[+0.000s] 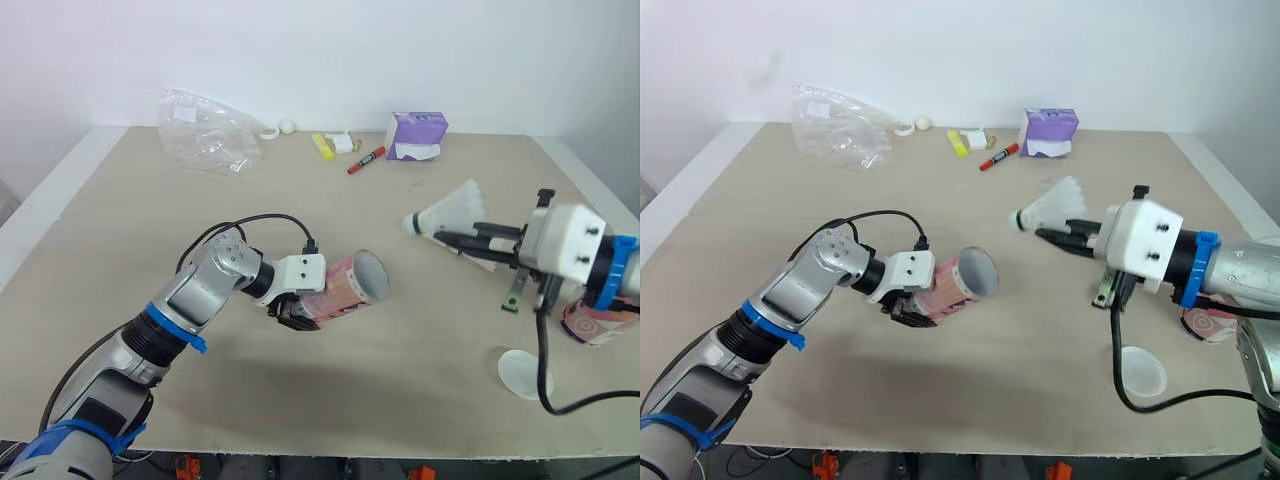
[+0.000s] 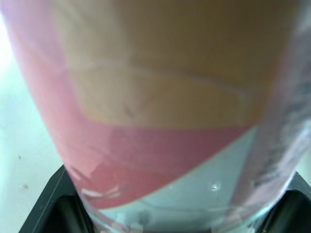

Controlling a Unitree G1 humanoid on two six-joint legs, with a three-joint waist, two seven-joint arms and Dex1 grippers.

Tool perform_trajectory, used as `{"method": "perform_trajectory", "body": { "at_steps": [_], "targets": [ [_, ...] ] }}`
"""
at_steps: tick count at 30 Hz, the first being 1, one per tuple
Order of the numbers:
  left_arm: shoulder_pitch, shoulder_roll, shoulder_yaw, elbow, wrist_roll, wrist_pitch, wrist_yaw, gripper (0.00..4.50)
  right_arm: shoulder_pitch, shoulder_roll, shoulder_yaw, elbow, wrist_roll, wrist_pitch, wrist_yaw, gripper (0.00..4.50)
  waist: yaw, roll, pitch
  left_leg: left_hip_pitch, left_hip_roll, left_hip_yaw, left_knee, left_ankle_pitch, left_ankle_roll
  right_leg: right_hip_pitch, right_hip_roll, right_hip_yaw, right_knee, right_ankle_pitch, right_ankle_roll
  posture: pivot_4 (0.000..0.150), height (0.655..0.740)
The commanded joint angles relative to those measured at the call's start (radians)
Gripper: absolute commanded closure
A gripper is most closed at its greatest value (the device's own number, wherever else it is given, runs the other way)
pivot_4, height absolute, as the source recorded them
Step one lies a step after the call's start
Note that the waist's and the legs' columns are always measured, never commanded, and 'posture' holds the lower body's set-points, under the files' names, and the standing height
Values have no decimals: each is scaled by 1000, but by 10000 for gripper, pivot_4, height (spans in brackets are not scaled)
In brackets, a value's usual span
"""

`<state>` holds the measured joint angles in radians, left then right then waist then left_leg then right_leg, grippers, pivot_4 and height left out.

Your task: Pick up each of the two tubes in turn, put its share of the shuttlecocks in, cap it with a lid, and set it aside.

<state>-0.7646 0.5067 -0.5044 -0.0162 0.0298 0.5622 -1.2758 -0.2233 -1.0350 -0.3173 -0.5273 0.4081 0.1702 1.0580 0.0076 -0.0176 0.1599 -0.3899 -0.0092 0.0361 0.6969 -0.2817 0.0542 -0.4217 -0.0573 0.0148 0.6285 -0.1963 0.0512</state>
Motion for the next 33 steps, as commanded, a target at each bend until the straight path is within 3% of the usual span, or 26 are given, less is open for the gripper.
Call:
{"method": "perform_trajectory", "body": {
  "at_steps": [1, 15, 21, 27, 29, 33],
  "targets": [
    [3, 0, -31, 23, 1, 54, -5, 12746, 15, -10, -21, -72, 25, -16, 17, 44708, 0, 0, 0, 0, 0, 0, 0, 0, 0, 0, 0, 0, 0, 0, 0, 1500, 7400],
    [9, 7, -52, 8, 15, 45, 18, 12746, -37, 47, 185, -96, -13, 9, -11, 44708, 2, 0, 0, -2, 0, -1, 0, 0, 0, -1, -1, -1, 0, -1, -2, 1500, 7400],
    [12, 2, -61, 8, 20, 36, 28, 12746, -46, 70, 142, -96, 74, 107, -60, 23324, 2, 0, 0, -2, 0, -1, 0, 0, 0, -1, -1, -1, 0, -1, -2, 1500, 7400],
    [9, 2, -66, 12, 19, 27, 29, 12746, 3, 193, -52, -19, 330, 402, -304, 479, 5, -2, -1, -2, 0, -2, 0, 0, 0, -1, -2, -1, 0, -1, -3, 1500, 7400],
    [10, 2, -68, 17, 20, 23, 29, 12746, 52, 190, -82, 44, 303, 431, -313, 479, 5, -2, -1, -2, -1, -3, 0, 0, 0, 0, -4, -1, 0, 2, -7, 1500, 7400],
    [6, -1, -75, 22, 23, 15, 28, 12746, 35, 236, -116, 361, 166, 411, -470, 479, 4, -3, -2, -2, -2, 0, 0, 0, 0, -1, -4, -1, 0, -1, -3, 1500, 7400]
  ]
}}
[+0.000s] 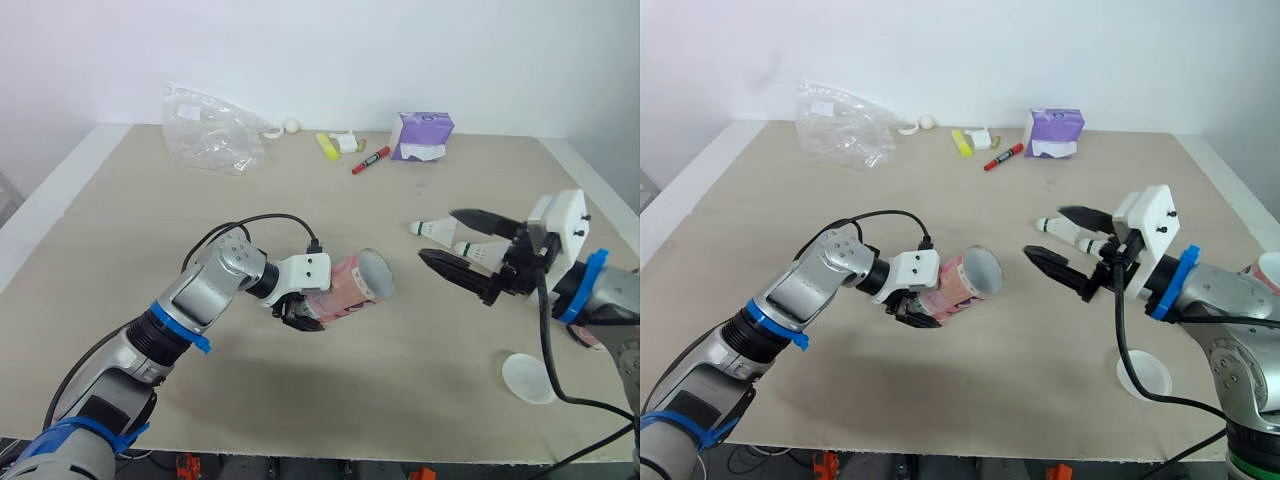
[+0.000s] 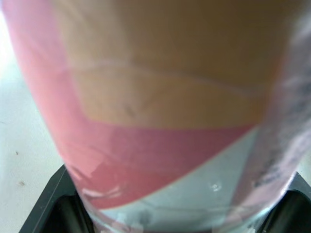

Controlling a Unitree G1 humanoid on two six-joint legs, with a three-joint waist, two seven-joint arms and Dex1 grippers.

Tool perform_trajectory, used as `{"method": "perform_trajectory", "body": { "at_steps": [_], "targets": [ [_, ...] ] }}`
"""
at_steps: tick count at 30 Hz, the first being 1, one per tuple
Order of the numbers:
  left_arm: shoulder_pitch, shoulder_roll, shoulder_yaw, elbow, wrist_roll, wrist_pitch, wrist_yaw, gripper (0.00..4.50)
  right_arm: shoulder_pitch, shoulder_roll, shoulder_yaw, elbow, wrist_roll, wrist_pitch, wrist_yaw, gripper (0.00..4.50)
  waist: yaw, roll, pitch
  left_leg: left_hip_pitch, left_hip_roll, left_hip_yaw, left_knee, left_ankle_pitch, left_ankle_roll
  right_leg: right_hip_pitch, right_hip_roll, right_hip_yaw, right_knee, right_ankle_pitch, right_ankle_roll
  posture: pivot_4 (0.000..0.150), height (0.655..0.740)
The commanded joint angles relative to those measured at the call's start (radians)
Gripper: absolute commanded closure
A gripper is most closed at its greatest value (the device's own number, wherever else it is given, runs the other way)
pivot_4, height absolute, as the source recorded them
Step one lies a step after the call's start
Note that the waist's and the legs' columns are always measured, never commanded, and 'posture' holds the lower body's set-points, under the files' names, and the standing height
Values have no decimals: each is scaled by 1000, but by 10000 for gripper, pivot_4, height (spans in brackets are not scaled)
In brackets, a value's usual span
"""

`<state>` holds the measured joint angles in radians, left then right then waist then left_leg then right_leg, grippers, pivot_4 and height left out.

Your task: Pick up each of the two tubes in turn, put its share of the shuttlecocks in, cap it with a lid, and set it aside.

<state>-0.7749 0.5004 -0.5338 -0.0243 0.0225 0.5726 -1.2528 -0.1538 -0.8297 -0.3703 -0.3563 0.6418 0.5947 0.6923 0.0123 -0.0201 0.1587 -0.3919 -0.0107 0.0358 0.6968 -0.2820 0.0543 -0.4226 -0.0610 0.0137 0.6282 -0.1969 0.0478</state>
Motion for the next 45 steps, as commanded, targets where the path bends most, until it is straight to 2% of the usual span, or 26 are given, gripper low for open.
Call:
{"method": "perform_trajectory", "body": {
  "at_steps": [1, 5, 8, 25, 37, 40, 45],
  "targets": [
    [16, 4, -46, 30, 30, 5, 5, 12746, -53, 38, -62, 220, -72, -17, -114, 479, -1, 0, -1, 1, 0, 0, 0, 0, 0, 1, 0, 0, 0, 0, 0, 1500, 7400],
    [18, 5, -46, 24, 29, 7, 4, 12746, -109, 53, -27, 343, -141, -60, -140, 479, -3, 7, -2, 0, 0, 1, 0, 0, 0, 0, 1, 1, 0, 0, 0, 1500, 7400],
    [26, 6, -44, 15, 30, 11, 6, 12746, -140, 81, -13, 403, -173, -58, -169, 479, -2, 7, -2, 1, 0, 0, 0, 0, 1, 0, 2, 1, 0, 1, 0, 1500, 7400],
    [42, 15, -44, -12, 30, 31, 15, 12746, -155, 149, -4, 485, -192, -17, -204, 479, -3, 8, -2, 0, 0, 1, -1, 0, 1, 0, 2, 3, 0, 0, 2, 1500, 7400],
    [48, 18, -45, -20, 30, 33, 19, 12746, -237, 185, 20, 601, -218, -45, -183, 479, -4, 8, -2, 1, 0, 1, -1, 0, 1, 0, 2, 3, 0, 0, 2, 1500, 7400],
    [54, 23, -45, -26, 30, 35, 22, 12746, -264, 190, 18, 642, -224, -60, -182, 7752, -5, 8, -2, 1, 0, 1, -1, 0, 1, 0, 2, 3, 0, 1, 2, 1500, 7400],
    [58, 25, -46, -31, 31, 40, 28, 12746, -288, 189, 12, 696, -238, -96, -182, 32850, -5, 8, -2, 1, 0, 1, -1, 0, 1, 0, 2, 3, 0, 1, 2, 1500, 7400]
  ]
}}
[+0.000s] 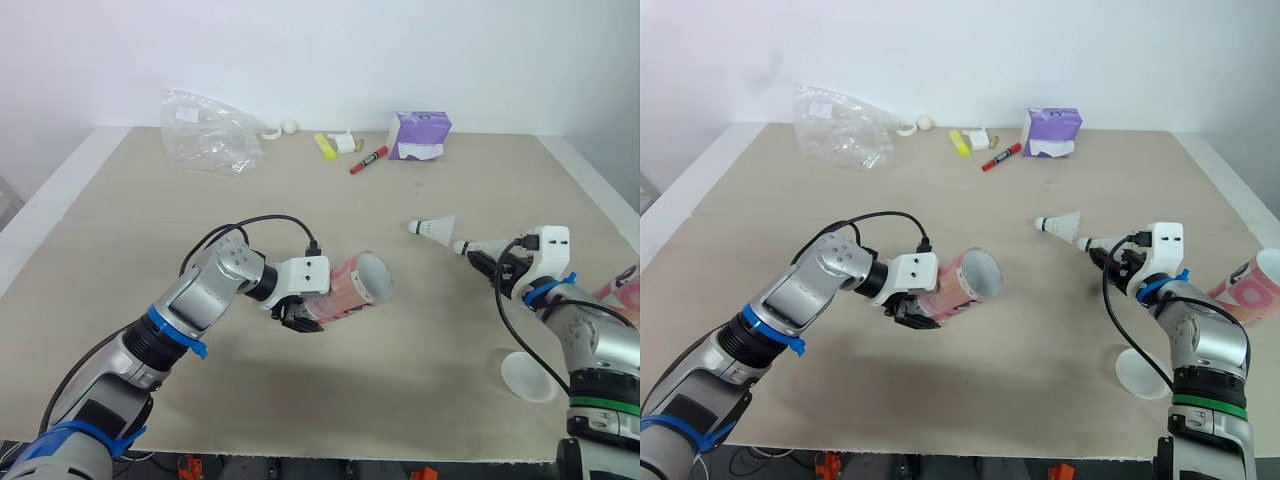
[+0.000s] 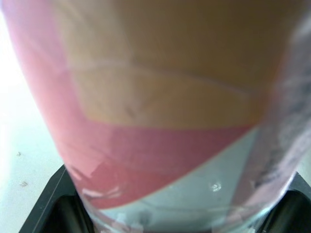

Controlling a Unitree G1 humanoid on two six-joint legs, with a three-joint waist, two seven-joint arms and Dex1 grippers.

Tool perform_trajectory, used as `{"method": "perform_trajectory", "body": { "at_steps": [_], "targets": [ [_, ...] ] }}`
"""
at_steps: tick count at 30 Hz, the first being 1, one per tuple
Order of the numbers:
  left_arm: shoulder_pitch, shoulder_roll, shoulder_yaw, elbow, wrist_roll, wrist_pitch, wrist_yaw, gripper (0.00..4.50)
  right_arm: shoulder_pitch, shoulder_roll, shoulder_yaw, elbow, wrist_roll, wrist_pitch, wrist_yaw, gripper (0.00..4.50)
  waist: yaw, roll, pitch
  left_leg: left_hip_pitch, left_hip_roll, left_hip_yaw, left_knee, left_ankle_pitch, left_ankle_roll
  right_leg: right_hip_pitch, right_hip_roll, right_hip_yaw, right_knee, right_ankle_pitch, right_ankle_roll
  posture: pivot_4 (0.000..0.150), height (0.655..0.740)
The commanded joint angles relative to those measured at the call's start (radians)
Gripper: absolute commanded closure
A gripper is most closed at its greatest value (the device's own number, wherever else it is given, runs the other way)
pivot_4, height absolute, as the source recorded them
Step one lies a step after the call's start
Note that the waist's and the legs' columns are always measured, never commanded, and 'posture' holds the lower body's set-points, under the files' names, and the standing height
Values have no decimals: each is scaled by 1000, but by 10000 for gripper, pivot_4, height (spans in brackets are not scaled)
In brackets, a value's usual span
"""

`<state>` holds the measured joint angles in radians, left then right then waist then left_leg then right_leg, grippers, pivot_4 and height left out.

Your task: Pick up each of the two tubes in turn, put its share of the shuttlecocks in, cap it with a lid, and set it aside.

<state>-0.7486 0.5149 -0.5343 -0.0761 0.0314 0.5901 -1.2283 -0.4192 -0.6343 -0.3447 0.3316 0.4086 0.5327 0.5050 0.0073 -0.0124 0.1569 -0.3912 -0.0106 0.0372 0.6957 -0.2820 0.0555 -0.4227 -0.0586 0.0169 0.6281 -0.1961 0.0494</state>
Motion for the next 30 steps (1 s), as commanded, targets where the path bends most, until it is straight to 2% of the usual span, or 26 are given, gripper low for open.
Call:
{"method": "perform_trajectory", "body": {
  "at_steps": [1, 3, 10, 18, 22, 26, 30],
  "targets": [
    [33, 11, -46, 20, 22, 22, 4, 12746, -24, -6, -13, 13, -6, -37, 7, 36964, 0, 0, 0, 0, 0, 0, 0, 0, 0, 0, 0, 0, 0, 0, 0, 1500, 7400],
    [35, 12, -46, 20, 23, 21, 5, 12746, -25, -5, -13, 21, -7, -43, 9, 44126, 0, 0, 0, 0, 0, 0, 0, 0, 0, 0, 0, 0, 0, 0, 0, 1500, 7400],
    [36, 9, -48, 22, 23, 19, 8, 12746, 11, -20, -11, -22, -19, -72, 19, 44126, 0, 0, 0, 0, 0, 0, 0, 0, 0, 0, 0, 0, 0, 0, 0, 1500, 7400],
    [34, 14, -43, 30, 21, 12, 2, 12746, 119, -233, 17, -442, -86, -227, 207, 44126, 0, 5, 0, 0, -1, 1, -1, 0, 0, -1, -1, 2, 0, 0, 4, 1500, 7400],
    [25, 7, -48, 51, 23, 1, -2, 12746, 85, -385, 41, -707, -43, -356, 427, 44126, 0, 7, 0, 2, 0, 1, -1, 0, 0, 0, 1, 1, 0, -1, 3, 1500, 7400],
    [16, 0, -50, 67, 25, -6, -4, 12746, 115, -469, 64, -813, -34, -389, 537, 44126, 3, -6, -2, 2, 1, -4, -2, -1, 0, 2, 2, -5, 0, -3, 0, 1500, 7400],
    [11, -4, -48, 75, 25, -8, -5, 12746, 139, -480, 73, -911, 27, -346, 576, 44126, 3, -7, -1, 1, 0, -2, -1, -1, 0, 2, -2, -2, -1, -3, 1, 1500, 7400]
  ]
}}
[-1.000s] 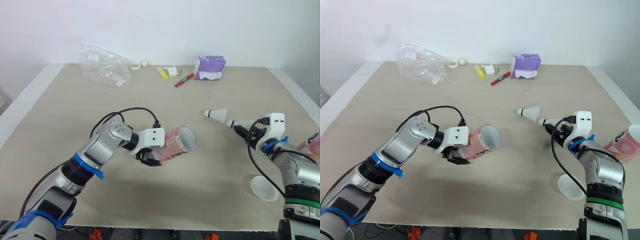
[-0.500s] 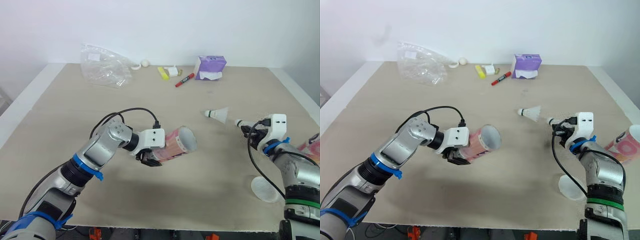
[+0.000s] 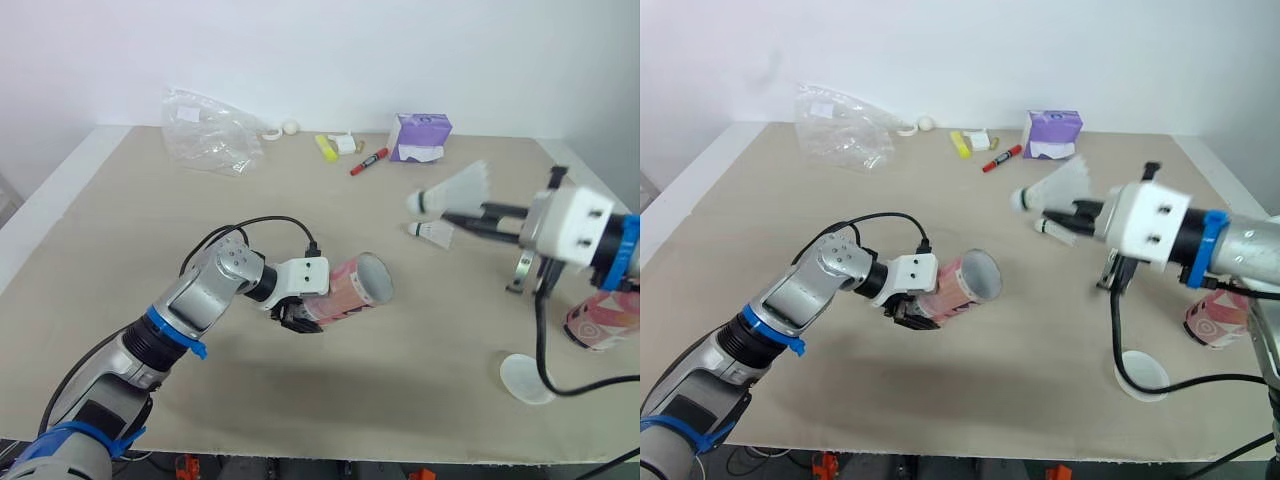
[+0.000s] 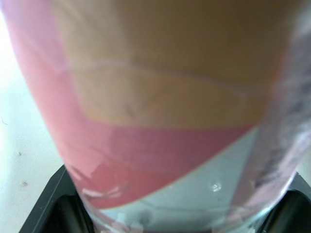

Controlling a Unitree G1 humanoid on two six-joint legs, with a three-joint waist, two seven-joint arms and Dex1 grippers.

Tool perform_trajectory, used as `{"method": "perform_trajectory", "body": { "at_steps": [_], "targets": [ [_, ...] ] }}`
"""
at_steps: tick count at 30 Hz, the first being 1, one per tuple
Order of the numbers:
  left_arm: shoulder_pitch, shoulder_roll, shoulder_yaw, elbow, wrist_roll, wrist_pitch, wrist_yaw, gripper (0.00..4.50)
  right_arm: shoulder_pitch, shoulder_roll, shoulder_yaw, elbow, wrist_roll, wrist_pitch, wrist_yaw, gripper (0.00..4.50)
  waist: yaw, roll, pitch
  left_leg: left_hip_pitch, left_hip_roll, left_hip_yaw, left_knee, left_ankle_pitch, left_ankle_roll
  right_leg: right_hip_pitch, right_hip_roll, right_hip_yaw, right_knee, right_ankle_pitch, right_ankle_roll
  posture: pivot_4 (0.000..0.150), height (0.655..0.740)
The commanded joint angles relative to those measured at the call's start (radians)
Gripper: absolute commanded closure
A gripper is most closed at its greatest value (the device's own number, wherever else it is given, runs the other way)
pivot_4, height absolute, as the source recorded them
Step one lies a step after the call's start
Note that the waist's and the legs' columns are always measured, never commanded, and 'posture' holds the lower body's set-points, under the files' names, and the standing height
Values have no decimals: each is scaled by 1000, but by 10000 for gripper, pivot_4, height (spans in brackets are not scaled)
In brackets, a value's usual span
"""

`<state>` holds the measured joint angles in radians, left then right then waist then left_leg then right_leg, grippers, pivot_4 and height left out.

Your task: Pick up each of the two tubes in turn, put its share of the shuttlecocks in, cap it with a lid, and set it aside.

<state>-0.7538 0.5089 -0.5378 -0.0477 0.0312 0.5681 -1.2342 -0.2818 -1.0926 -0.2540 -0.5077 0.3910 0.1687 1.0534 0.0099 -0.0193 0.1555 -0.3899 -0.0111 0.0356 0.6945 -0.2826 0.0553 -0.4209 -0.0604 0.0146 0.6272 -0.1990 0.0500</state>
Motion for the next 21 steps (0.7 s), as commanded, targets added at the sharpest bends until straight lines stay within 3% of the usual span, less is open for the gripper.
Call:
{"method": "perform_trajectory", "body": {
  "at_steps": [1, 15, 18, 21],
  "targets": [
    [17, 3, -45, 47, 25, 13, 0, 12746, 9, -19, -17, -80, 44, 21, 28, 44126, 0, 0, 0, 0, 0, 0, 0, 0, 0, 0, 0, 0, 0, 0, 0, 1500, 7400],
    [19, 5, -43, 40, 25, 23, 0, 12746, 29, 34, 115, -113, -13, 38, 5, 44126, 1, -1, 0, 0, 0, -1, 0, 0, 0, 0, 0, -1, -1, 0, 0, 1500, 7400],
    [20, 6, -42, 36, 24, 27, 1, 12746, 21, 40, 110, -117, 28, 84, 3, 34742, 1, -1, 0, 0, 0, -1, 0, 0, 0, 0, 0, -2, -1, 0, 0, 1500, 7400],
    [23, 9, -41, 36, 25, 27, 3, 12746, 11, 65, 75, -113, 96, 142, -25, 19571, 1, -1, 0, 0, 0, -1, 0, 0, 0, 0, 0, -2, -1, 0, -1, 1500, 7400]
  ]
}}
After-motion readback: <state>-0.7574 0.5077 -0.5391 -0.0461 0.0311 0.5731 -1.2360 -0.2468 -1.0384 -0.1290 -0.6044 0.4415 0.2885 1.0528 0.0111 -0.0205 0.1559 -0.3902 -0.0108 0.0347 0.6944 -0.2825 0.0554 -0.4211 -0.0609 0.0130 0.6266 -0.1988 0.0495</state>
